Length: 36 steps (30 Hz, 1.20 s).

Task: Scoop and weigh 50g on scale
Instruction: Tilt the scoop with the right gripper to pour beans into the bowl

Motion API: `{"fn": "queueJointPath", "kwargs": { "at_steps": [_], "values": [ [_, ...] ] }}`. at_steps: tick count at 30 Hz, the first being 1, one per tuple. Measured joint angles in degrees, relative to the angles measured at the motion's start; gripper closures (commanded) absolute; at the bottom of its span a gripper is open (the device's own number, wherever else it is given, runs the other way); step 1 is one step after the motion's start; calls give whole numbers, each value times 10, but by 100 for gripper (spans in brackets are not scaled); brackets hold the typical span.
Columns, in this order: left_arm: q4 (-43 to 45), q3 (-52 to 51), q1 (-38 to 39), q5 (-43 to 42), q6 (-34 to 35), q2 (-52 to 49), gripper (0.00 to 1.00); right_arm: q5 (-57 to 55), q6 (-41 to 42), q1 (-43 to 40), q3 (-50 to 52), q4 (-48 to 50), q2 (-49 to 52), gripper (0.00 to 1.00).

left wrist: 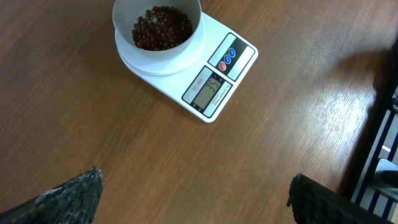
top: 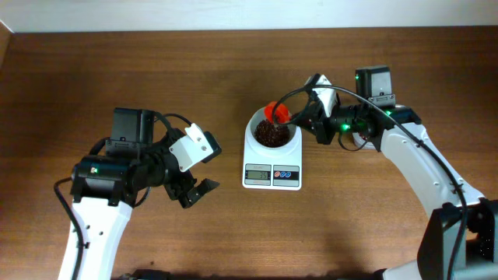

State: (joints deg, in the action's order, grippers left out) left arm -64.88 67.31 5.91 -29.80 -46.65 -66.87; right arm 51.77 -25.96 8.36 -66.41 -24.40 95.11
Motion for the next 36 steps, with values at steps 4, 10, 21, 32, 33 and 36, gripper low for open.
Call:
{"fn": "queueJointPath", "kwargs": {
  "at_steps": [4, 10, 21, 32, 33, 36],
  "values": [
    [0, 0, 0, 0, 0, 0, 1, -43, 17, 0, 0, -2, 1, 96],
    [0, 0, 0, 0, 0, 0, 1, -19, -1, 0, 0, 19, 1, 96],
    [0, 0, 0, 0, 0, 0, 1, 10, -19, 0, 0, -7, 2, 96],
    [0, 0, 0, 0, 0, 0, 1, 73, -116, 0, 0, 5, 2, 96],
    [0, 0, 0, 0, 0, 0, 1, 71, -123, 0, 0, 13, 2, 96],
    [0, 0, 0, 0, 0, 0, 1, 61, -133, 0, 0, 37, 2, 96]
  ]
}}
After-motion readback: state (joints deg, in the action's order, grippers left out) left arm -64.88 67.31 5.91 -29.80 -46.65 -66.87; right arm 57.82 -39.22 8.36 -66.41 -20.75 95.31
